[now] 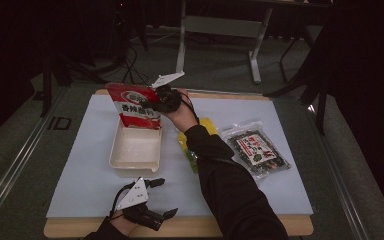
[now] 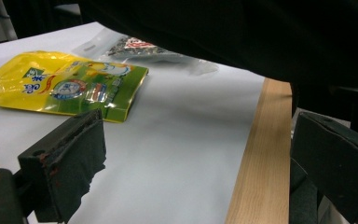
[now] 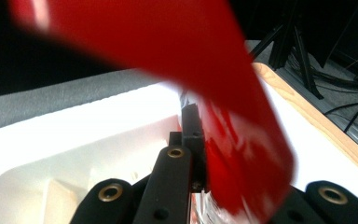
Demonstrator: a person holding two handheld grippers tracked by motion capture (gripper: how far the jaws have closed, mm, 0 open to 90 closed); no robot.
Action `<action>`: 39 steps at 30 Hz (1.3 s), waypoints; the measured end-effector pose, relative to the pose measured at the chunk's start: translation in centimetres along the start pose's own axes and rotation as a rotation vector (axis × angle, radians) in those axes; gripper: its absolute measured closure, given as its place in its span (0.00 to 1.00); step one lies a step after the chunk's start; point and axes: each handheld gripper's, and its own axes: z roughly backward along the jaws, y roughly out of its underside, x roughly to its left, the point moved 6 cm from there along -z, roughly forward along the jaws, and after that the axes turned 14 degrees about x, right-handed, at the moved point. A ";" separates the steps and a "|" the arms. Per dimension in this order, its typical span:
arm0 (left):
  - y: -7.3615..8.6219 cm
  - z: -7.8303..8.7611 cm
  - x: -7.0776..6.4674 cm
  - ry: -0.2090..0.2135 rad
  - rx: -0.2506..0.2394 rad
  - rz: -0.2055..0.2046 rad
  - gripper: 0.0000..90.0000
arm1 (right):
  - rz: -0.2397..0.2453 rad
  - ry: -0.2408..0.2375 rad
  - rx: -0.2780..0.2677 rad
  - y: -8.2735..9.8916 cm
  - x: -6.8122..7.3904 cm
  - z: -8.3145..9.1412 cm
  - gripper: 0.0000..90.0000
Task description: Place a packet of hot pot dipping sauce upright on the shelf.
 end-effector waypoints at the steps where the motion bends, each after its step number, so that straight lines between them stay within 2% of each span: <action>1: 0.0 0.0 0.0 0.002 0.001 0.000 0.05 | -0.003 -0.007 -0.003 0.0 0.0 -0.1 1.00; 8: 0.1 0.0 -0.1 -0.002 0.006 -0.010 0.05 | -0.012 0.006 -0.008 -0.1 -0.1 -0.3 1.00; 9: 0.1 0.0 -0.1 0.000 0.004 -0.010 0.05 | -0.006 0.020 -0.008 -0.1 -0.1 -0.2 1.00; 14: 0.1 -0.1 -0.2 0.006 0.008 -0.012 0.05 | -0.016 0.016 -0.012 0.0 -0.5 -0.1 1.00; 18: 0.2 -0.3 -0.2 0.011 0.018 -0.018 0.05 | -0.013 0.019 0.002 0.4 -0.5 -0.9 1.00; 24: 0.2 -0.3 -0.2 0.012 0.017 -0.019 0.05 | -0.046 -0.008 0.001 0.9 -0.4 -1.9 1.00; 27: 0.2 -0.3 -0.3 0.010 0.018 -0.021 0.05 | -0.069 -0.011 0.040 1.7 -0.4 -3.1 1.00; 29: 0.3 -0.3 -0.3 0.011 0.020 -0.022 0.05 | -0.074 -0.024 0.046 2.1 -0.5 -3.4 0.99; 32: 0.3 -0.3 -0.2 0.012 0.021 -0.020 0.05 | -0.069 -0.024 0.076 2.2 -0.6 -3.1 0.91; 39: 0.3 -0.4 -0.3 0.015 0.023 -0.020 0.05 | -0.040 0.030 0.096 2.5 -0.3 -1.4 0.82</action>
